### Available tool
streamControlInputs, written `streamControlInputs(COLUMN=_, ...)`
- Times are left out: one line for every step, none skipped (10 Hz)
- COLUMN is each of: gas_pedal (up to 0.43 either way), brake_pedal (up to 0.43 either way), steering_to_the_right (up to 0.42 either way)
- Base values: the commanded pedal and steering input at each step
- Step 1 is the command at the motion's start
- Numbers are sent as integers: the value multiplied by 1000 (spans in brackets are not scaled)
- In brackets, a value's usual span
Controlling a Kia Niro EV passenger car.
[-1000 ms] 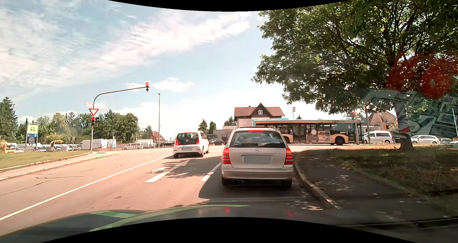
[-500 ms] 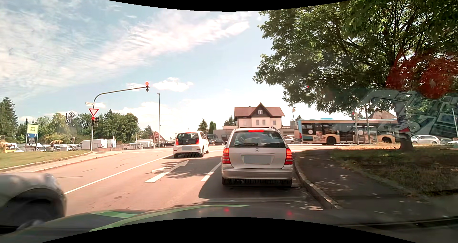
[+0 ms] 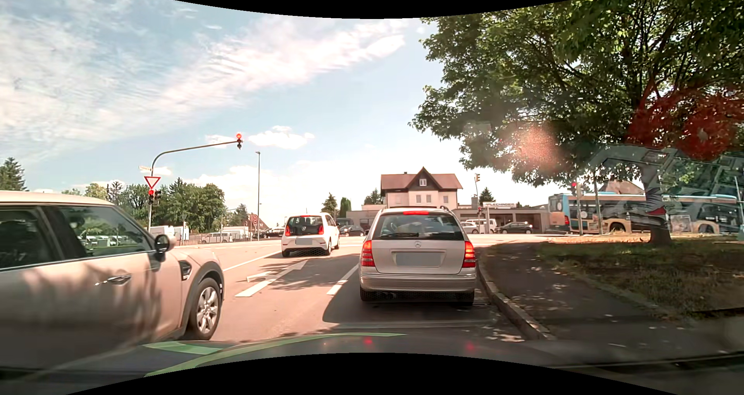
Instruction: Follow the waypoints while adhering to traffic rules and regulations
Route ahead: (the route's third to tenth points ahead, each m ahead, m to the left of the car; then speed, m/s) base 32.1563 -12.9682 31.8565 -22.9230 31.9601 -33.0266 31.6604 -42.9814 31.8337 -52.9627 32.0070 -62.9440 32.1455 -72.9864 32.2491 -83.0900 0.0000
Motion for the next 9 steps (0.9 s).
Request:
streamControlInputs(gas_pedal=0, brake_pedal=287, steering_to_the_right=81)
streamControlInputs(gas_pedal=0, brake_pedal=280, steering_to_the_right=81)
streamControlInputs(gas_pedal=0, brake_pedal=280, steering_to_the_right=81)
streamControlInputs(gas_pedal=0, brake_pedal=280, steering_to_the_right=81)
streamControlInputs(gas_pedal=0, brake_pedal=280, steering_to_the_right=81)
streamControlInputs(gas_pedal=0, brake_pedal=280, steering_to_the_right=80)
streamControlInputs(gas_pedal=0, brake_pedal=280, steering_to_the_right=81)
streamControlInputs(gas_pedal=0, brake_pedal=280, steering_to_the_right=80)
streamControlInputs(gas_pedal=0, brake_pedal=280, steering_to_the_right=81)
